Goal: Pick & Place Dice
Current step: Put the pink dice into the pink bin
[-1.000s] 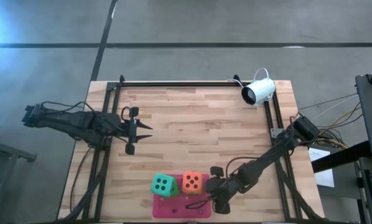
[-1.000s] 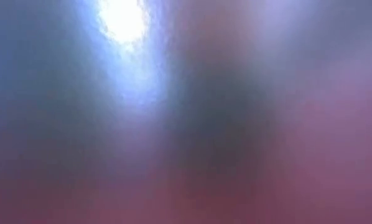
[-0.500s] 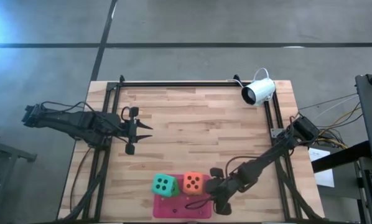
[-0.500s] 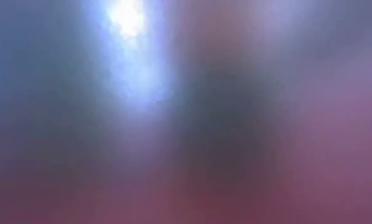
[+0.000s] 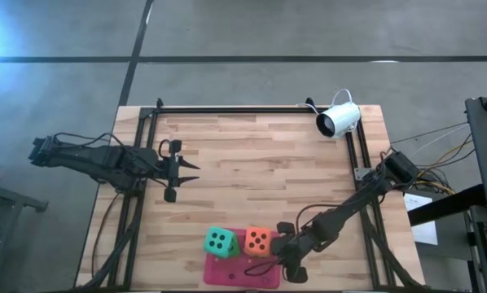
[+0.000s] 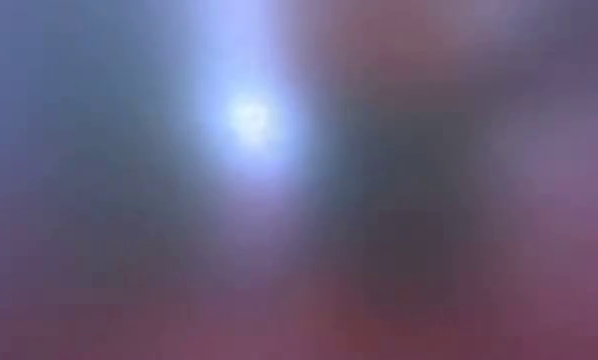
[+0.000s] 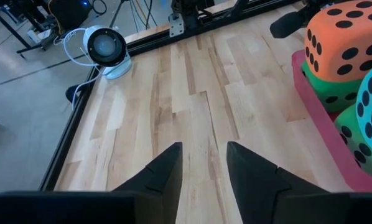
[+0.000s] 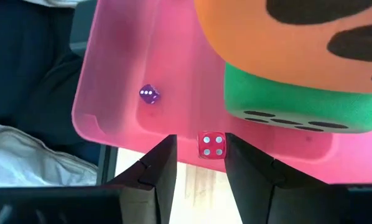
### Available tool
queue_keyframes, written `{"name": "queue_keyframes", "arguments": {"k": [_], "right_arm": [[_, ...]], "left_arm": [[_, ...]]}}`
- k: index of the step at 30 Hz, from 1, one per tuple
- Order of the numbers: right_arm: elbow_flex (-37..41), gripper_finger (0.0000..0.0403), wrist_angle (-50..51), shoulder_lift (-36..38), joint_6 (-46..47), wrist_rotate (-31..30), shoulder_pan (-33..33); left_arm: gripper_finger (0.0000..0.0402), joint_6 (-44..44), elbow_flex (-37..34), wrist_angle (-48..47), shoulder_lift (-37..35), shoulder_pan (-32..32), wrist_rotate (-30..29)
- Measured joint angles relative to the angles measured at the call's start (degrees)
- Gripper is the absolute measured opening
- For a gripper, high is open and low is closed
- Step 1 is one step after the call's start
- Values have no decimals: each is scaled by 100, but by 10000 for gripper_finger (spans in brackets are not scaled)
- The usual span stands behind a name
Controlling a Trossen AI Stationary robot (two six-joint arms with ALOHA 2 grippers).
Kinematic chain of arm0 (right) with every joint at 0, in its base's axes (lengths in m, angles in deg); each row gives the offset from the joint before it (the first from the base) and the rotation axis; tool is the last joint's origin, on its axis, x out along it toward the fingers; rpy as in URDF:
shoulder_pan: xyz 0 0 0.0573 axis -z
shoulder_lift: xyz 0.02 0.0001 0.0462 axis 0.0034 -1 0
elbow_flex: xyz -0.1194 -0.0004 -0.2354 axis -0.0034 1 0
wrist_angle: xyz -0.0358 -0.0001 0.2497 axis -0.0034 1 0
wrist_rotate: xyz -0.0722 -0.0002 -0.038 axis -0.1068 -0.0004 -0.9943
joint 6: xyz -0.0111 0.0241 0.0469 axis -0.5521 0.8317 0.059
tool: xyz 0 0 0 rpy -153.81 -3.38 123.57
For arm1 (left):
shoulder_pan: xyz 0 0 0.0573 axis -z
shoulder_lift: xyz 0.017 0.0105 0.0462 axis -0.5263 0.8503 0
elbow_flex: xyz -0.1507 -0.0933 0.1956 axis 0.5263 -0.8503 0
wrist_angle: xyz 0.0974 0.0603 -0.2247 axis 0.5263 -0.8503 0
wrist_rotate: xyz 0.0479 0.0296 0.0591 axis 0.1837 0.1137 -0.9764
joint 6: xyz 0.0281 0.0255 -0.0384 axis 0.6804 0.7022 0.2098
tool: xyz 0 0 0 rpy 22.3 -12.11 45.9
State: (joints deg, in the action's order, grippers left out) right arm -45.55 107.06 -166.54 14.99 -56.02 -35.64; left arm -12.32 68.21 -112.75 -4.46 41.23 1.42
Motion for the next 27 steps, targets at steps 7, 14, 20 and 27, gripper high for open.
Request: {"name": "queue_keyframes", "arguments": {"k": [7, 14, 20, 27], "right_arm": [[0, 118, 267, 75, -38, -2, 0], [-99, 109, 366, 118, -245, -39, 0], [-164, 79, 364, 133, -440, -37, 0], [-159, 60, 290, 97, -217, -190, 59]], "left_arm": [[129, -1, 0, -4, 0, 0, 0], [132, -1, 0, -4, 0, 0, 0], [126, -1, 0, -6, 0, 0, 0], [133, -1, 0, -6, 0, 0, 0]]}}
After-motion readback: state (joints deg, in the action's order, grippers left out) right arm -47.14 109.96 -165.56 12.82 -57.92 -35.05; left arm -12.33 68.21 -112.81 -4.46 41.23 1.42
